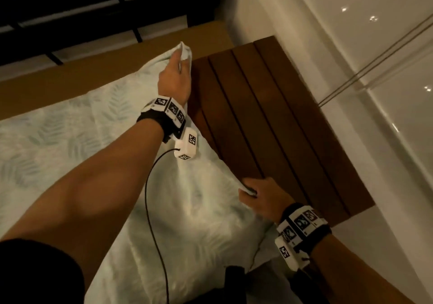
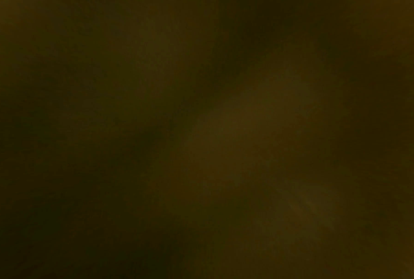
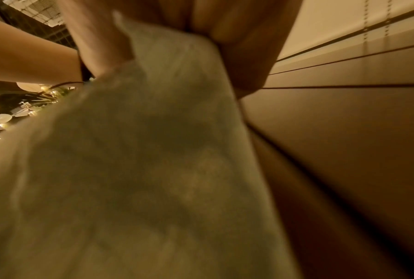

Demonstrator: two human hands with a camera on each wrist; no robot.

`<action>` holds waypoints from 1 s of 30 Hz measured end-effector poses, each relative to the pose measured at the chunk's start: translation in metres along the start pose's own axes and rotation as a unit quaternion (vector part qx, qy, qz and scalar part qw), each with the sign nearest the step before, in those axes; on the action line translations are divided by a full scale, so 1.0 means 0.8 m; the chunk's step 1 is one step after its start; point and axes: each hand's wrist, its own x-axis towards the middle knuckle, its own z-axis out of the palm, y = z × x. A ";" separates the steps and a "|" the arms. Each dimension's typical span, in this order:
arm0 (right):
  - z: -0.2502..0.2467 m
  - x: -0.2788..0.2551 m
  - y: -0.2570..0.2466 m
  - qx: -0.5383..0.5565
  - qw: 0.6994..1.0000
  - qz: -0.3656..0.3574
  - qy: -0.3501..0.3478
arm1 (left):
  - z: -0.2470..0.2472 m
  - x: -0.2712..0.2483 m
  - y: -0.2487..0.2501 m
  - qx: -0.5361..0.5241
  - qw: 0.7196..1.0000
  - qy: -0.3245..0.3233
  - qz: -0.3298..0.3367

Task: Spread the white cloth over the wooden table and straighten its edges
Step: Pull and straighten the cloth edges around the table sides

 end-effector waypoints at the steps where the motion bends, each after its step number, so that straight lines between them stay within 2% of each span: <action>1: -0.021 0.002 0.020 -0.005 1.000 -0.001 -0.001 | 0.028 0.005 0.011 0.010 1.000 -0.002 0.000; 6: -0.134 -0.020 0.104 -0.042 0.998 0.011 0.047 | 0.160 0.012 0.077 0.030 0.998 -0.057 -0.001; 10: -0.219 -0.043 0.159 -0.068 0.993 0.044 0.089 | 0.243 0.024 0.134 0.019 0.996 -0.083 -0.007; 13: -0.267 -0.054 0.197 -0.105 0.983 0.091 0.117 | 0.281 0.030 0.175 0.013 0.995 -0.102 0.004; 17: -0.305 -0.067 0.234 -0.025 0.980 0.144 0.132 | 0.305 0.028 0.203 0.009 0.985 -0.169 0.032; 21: -0.313 -0.077 0.245 0.035 0.964 0.192 0.183 | 0.283 -0.005 0.185 -0.016 0.961 -0.270 0.057; 25: -0.297 -0.093 0.243 0.075 0.936 0.243 0.243 | 0.208 -0.070 0.104 -0.001 0.947 -0.316 0.062; 27: -0.280 -0.105 0.247 0.096 0.926 0.264 0.252 | 0.151 -0.109 0.049 -0.018 0.953 -0.300 0.032; 30: -0.249 -0.131 0.254 0.063 0.912 0.299 0.273 | 0.047 -0.185 -0.029 -0.036 0.971 -0.235 -0.024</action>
